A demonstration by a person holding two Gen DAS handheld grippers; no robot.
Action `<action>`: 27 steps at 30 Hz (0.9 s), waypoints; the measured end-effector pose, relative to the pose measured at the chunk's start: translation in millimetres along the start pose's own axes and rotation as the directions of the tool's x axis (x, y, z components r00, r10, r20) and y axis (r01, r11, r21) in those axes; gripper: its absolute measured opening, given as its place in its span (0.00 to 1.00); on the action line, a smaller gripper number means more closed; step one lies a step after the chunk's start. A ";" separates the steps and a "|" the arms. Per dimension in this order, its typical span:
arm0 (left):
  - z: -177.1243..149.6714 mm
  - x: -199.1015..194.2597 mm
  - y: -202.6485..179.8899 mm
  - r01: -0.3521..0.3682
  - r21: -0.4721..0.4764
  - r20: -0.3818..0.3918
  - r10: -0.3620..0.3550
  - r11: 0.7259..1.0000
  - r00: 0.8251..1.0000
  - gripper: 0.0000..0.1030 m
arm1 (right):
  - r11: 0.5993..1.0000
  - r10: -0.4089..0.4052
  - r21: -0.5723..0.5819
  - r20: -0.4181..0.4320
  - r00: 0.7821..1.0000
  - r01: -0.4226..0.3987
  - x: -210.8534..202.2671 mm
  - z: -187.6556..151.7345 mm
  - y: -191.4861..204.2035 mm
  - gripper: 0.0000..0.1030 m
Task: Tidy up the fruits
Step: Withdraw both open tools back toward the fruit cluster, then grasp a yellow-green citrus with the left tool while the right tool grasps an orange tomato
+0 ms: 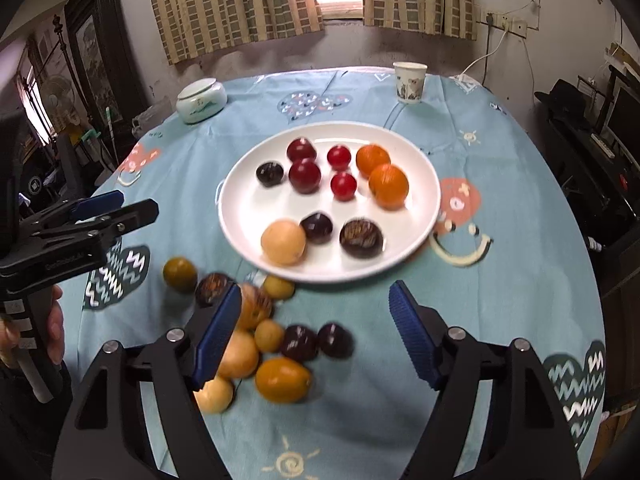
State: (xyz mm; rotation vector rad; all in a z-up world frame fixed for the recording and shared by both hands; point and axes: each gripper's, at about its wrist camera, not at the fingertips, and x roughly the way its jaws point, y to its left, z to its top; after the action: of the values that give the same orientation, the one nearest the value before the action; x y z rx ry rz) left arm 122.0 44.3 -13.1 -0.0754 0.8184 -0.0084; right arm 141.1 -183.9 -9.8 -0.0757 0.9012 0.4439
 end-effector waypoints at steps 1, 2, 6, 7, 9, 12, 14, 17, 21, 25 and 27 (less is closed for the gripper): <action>-7.4 0.4 0.0 -0.005 0.000 -0.004 0.005 1.000 1.000 0.79 | 1.000 0.000 0.002 -0.002 1.000 0.000 -1.1 -5.4 1.6 0.74; -14.9 0.7 -0.8 -0.012 0.001 -0.009 0.012 1.000 1.000 0.81 | 1.000 -0.002 0.005 -0.003 1.000 0.002 -2.6 -13.2 3.5 0.74; -42.7 7.0 5.7 -0.047 -0.016 -0.042 0.047 0.999 0.998 0.86 | 1.000 0.011 0.018 -0.033 0.999 -0.010 0.3 -47.9 10.3 0.74; -46.0 9.2 8.3 -0.048 -0.021 -0.052 0.047 0.999 0.998 0.86 | 1.000 0.017 0.019 -0.047 0.999 -0.016 3.0 -54.5 12.5 0.74; -51.2 14.3 14.6 -0.053 -0.038 -0.071 0.050 0.998 0.996 0.86 | 1.000 0.018 0.011 -0.077 0.997 -0.017 10.0 -64.8 17.4 0.74; -53.2 17.8 23.5 -0.056 -0.064 -0.083 0.051 0.996 0.995 0.86 | 1.000 0.003 0.000 -0.099 0.995 -0.003 18.5 -69.9 21.3 0.74; -53.9 17.8 27.1 -0.057 -0.074 -0.085 0.050 0.996 0.995 0.86 | 1.000 0.001 0.002 -0.101 0.995 -0.001 20.8 -69.9 20.9 0.74; -55.5 18.0 29.2 -0.062 -0.073 -0.091 0.055 0.995 0.994 0.86 | 1.000 0.005 -0.007 -0.092 0.996 -0.006 24.9 -70.5 20.2 0.71; -59.3 24.8 28.3 -0.064 -0.058 -0.122 0.057 0.996 0.991 0.86 | 0.999 0.037 -0.010 -0.141 0.989 -0.038 46.6 -71.9 22.0 0.45; -61.0 33.0 25.3 -0.063 -0.046 -0.145 0.056 0.997 0.988 0.86 | 0.999 0.042 -0.007 -0.125 0.991 -0.043 50.1 -70.2 21.9 0.41; -61.1 37.9 24.5 -0.065 -0.041 -0.157 0.058 0.997 0.986 0.86 | 0.998 0.063 0.009 -0.112 0.992 -0.063 43.3 -69.1 18.7 0.41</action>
State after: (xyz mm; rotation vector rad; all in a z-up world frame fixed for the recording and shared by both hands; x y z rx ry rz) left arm 102.8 63.4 -84.0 -0.0934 0.9769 0.0631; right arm 105.6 -169.2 -84.1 -0.0674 1.0175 0.4998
